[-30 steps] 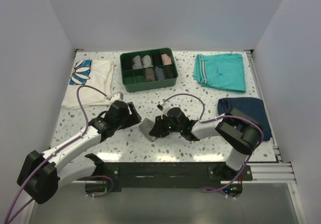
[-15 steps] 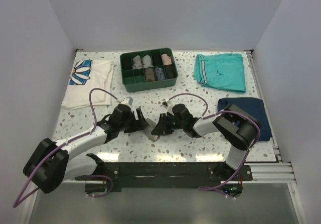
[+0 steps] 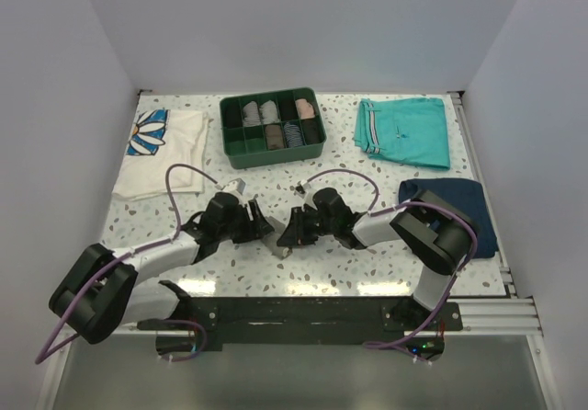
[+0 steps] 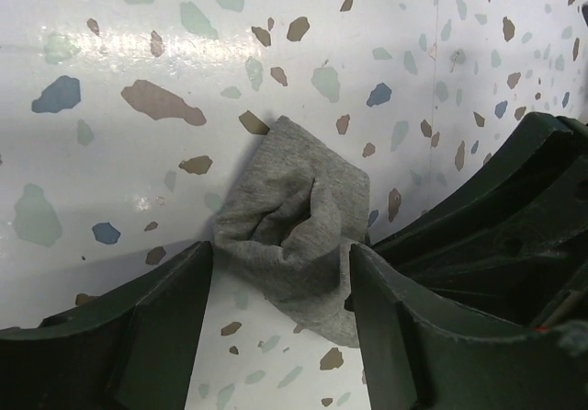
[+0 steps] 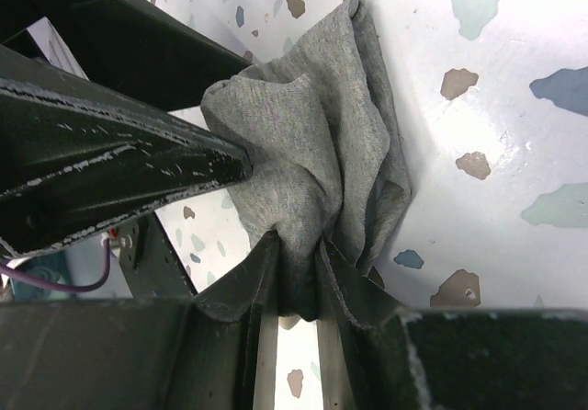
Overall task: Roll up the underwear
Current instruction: Roll the underwear to the center of the board.
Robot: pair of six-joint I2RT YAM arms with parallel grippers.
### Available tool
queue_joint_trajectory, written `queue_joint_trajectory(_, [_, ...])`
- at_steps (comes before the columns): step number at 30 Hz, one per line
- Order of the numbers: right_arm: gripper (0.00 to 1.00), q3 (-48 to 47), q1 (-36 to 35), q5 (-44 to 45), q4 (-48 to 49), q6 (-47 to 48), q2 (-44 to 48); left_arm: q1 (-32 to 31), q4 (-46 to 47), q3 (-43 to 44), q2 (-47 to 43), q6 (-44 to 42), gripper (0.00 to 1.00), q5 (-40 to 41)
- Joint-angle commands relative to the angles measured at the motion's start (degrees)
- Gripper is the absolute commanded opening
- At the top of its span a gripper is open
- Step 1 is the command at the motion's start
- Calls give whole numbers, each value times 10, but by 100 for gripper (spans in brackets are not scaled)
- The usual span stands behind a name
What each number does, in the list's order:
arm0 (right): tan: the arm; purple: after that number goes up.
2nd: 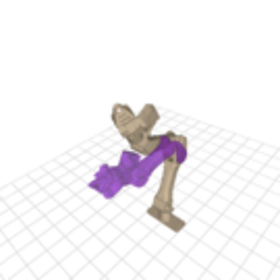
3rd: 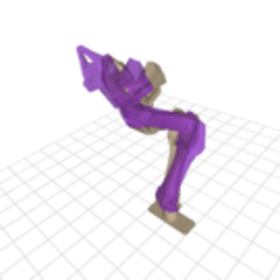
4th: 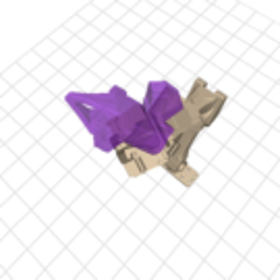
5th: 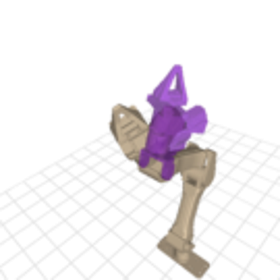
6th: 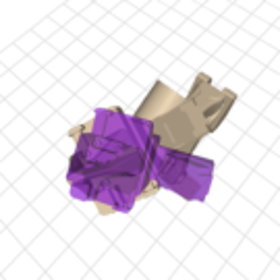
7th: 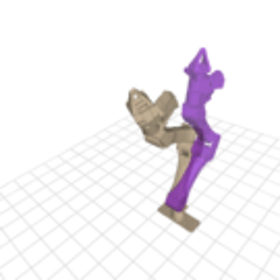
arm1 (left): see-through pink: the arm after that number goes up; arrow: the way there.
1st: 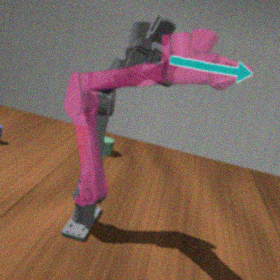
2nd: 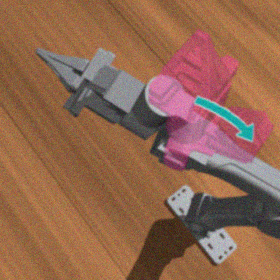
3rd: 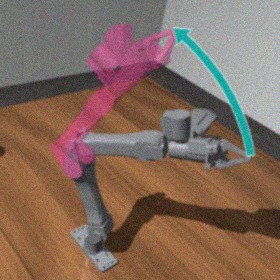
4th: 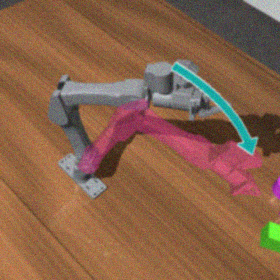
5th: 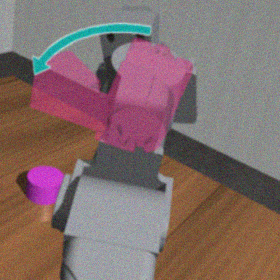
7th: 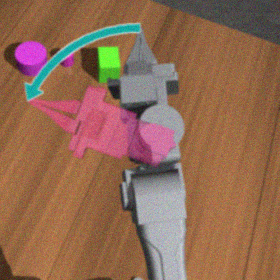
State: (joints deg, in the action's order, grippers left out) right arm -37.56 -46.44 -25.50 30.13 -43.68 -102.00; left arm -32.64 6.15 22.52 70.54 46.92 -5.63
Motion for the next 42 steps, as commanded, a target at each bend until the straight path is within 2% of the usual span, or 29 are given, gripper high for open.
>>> queue_joint_trajectory(1, [14, -7, 0, 29, -79, 31, -4, 18, 17, -16, -33, -5, 66, 3])
queue_joint_trajectory(4, [14, -8, 0, 33, -88, 34, -7, 28, 9, -20, -46, -11, 65, 0])
queue_joint_trajectory(11, [14, -14, -1, 31, -95, 40, -6, 31, 43, -28, -23, -12, 44, -29])
queue_joint_trajectory(17, [18, -22, 0, 26, -103, 46, -2, 30, 66, -29, -1, -9, 34, -43])
queue_joint_trajectory(20, [28, -29, -1, 24, -118, 54, 3, 30, 66, -22, 13, -14, 23, -44])
queue_joint_trajectory(24, [42, -37, -1, 38, -151, 75, 35, 30, 49, -4, 38, -34, 14, -40])
queue_joint_trajectory(27, [51, -50, -6, 77, -208, 108, 79, 29, 32, 12, 58, -49, 13, -35])
queue_joint_trajectory(35, [57, -113, -48, 192, -363, 219, 173, 28, 9, 38, 84, -73, 15, -37])
queue_joint_trajectory(42, [59, -193, -139, 333, -436, 294, 140, 25, -4, 52, 86, -73, 16, -40])
